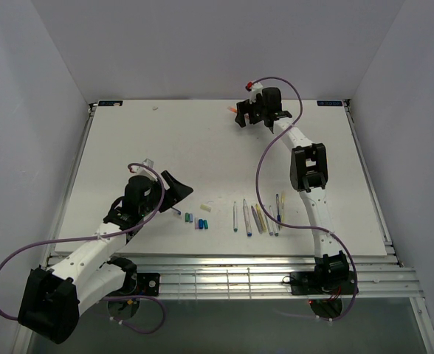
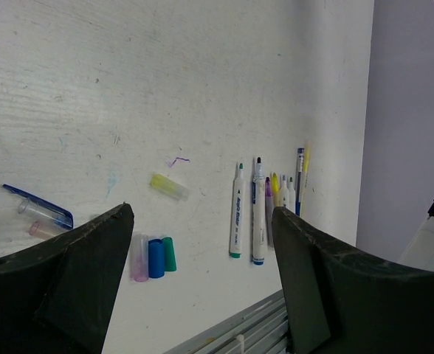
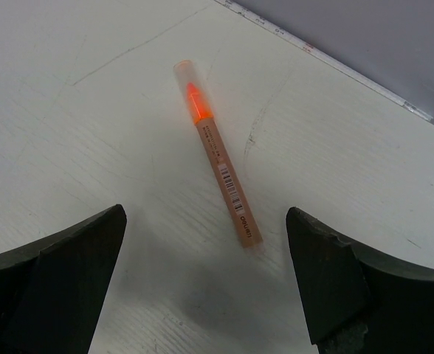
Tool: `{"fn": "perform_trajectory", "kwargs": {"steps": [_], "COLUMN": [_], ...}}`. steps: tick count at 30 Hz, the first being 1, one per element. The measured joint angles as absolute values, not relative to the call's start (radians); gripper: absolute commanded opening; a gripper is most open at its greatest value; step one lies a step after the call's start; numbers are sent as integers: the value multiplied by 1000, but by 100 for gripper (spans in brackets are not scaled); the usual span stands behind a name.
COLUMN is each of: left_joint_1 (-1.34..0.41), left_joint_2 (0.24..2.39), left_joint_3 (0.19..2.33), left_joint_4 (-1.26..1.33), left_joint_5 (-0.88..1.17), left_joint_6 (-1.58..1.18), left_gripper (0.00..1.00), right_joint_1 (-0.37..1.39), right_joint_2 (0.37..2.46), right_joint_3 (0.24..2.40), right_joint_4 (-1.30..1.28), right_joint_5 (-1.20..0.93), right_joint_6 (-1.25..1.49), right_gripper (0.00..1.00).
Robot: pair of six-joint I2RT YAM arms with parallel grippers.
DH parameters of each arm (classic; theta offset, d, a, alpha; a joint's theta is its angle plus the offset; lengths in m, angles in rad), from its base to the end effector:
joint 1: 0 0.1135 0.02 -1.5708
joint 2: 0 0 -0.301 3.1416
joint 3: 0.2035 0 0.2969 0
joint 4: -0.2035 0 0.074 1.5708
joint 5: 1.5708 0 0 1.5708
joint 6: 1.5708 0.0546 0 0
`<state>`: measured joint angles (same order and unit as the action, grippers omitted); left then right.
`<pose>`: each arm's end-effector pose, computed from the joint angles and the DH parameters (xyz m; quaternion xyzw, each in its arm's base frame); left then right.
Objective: Open the pen caps
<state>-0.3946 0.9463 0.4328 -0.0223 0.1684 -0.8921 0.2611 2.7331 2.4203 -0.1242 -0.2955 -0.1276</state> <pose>0.2150 -0.0994 0.2019 -0.1729 0.8496 -0.3542 0.3506 0.6777 0.1975 0.1473 -0.2387 0.8034 0.1593 0.5217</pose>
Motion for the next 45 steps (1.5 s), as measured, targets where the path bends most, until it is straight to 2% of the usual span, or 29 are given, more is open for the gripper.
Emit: {"fn": "perform_trajectory", "kwargs": {"steps": [17,20,29,40,45], "left_joint_1": [-395,-395,-395,-395,-395], "left_joint_2": [924,918,908,908,908], "left_joint_3": [433,433,433,432,432], "left_joint_4": [-24,-25,-27,-29,-29], "left_joint_5": [181,182,185,186,187], "left_joint_6": [-895,-895,-895,-894,-891], "left_gripper": [86,86,86,86,86], "right_joint_1": [265,268,282,311,327], "right_joint_2": [2739,2739,2738,2738,2737], "right_joint_3": [2420,2420,2412,2412,2412], "right_joint_4": [-141,-150,-147,-151,-160], "right_joint_5": [-337,-340,-297,-182,-187], "right_joint_6": [-78,-77,-53,-65,-89], "right_gripper": [90,87,65,54,45]}}
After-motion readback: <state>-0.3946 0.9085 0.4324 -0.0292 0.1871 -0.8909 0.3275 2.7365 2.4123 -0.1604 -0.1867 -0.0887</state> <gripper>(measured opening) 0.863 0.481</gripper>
